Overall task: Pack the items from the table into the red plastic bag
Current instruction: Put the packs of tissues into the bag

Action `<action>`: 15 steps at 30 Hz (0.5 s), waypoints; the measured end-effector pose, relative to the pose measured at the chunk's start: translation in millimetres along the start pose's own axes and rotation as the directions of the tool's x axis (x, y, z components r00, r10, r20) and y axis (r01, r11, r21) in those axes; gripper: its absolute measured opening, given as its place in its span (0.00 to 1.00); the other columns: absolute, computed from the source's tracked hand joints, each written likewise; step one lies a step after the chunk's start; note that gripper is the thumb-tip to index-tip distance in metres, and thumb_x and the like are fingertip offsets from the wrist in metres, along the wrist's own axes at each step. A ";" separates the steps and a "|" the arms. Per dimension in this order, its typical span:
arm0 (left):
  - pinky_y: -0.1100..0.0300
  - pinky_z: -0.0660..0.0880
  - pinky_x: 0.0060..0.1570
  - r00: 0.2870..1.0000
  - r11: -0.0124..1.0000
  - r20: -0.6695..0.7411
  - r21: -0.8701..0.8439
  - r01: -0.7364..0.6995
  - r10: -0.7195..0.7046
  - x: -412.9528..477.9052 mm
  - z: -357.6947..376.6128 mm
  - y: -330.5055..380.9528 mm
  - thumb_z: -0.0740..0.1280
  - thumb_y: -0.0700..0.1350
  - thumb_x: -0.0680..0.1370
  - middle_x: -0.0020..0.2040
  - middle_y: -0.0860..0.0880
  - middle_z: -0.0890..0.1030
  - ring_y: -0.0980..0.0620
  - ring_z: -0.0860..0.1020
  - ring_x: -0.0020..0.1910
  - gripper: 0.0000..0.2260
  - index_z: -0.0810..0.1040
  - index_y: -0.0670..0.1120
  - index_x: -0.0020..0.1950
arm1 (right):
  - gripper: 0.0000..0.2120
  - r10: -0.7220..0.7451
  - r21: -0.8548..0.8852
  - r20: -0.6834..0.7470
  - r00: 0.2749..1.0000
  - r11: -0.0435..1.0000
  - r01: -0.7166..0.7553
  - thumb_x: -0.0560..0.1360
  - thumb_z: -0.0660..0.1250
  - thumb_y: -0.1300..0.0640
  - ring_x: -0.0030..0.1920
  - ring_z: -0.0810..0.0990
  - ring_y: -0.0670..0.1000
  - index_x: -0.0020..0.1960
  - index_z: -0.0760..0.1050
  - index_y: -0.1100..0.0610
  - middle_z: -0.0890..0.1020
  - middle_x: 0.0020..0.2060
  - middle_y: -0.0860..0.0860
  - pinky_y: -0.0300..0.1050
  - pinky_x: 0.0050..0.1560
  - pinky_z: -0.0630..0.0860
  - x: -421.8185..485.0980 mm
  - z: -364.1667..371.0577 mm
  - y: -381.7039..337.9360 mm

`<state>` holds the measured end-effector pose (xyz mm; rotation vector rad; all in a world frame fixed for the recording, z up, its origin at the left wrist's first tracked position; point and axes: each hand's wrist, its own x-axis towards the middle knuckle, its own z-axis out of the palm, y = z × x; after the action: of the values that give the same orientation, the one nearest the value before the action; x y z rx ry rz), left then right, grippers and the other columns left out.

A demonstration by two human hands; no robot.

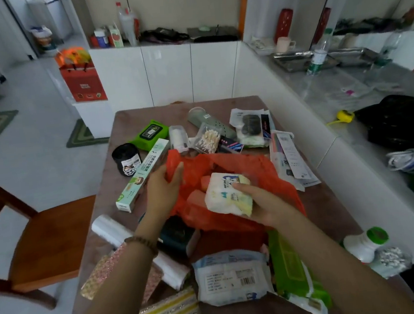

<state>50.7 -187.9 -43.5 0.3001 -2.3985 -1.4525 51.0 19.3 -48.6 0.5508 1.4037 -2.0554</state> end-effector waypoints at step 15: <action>0.71 0.71 0.38 0.993 0.983 0.091 -0.177 -0.053 0.070 -29.0 -3.2 -40.6 0.57 0.41 0.82 0.34 0.52 0.79 0.64 0.76 0.32 0.11 0.76 0.46 0.43 | 0.13 0.099 -0.807 0.422 0.901 0.494 0.324 0.71 0.72 0.52 0.56 0.80 0.45 0.55 0.77 0.49 0.81 0.54 0.47 0.40 0.57 0.76 -0.8 -34.8 76.3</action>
<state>79.3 -199.4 -82.8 0.1152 -2.3108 -1.6699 102.9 31.0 -113.4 -0.4316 1.9606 -1.1262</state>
